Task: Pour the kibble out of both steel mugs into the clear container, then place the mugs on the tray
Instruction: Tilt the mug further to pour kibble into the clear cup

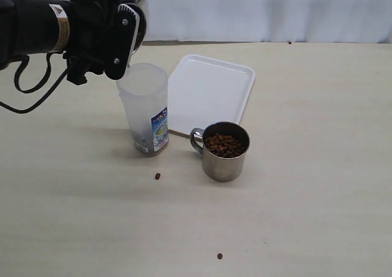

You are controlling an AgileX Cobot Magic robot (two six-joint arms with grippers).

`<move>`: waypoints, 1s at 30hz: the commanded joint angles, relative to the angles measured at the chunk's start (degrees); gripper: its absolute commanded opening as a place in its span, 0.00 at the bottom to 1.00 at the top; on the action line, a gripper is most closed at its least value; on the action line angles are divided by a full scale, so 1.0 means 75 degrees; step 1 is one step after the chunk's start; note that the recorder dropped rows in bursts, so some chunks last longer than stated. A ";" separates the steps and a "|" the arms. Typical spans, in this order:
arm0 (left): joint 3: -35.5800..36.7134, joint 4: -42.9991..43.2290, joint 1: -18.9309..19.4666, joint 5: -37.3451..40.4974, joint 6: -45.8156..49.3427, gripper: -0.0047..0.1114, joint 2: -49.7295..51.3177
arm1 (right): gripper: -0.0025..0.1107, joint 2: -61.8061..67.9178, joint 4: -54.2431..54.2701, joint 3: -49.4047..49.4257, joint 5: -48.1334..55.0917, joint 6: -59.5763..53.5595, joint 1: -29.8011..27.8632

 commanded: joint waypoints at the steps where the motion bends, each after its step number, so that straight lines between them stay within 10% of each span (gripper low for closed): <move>1: -0.0089 -0.0043 -0.0007 0.0015 0.0145 0.04 -0.0026 | 0.07 -0.0023 0.0008 0.0036 -0.0064 -0.0054 0.0023; 30: -0.0089 -0.0043 -0.0007 -0.0014 0.0970 0.04 -0.0026 | 0.07 -0.0023 0.0008 0.0036 -0.0064 -0.0054 0.0023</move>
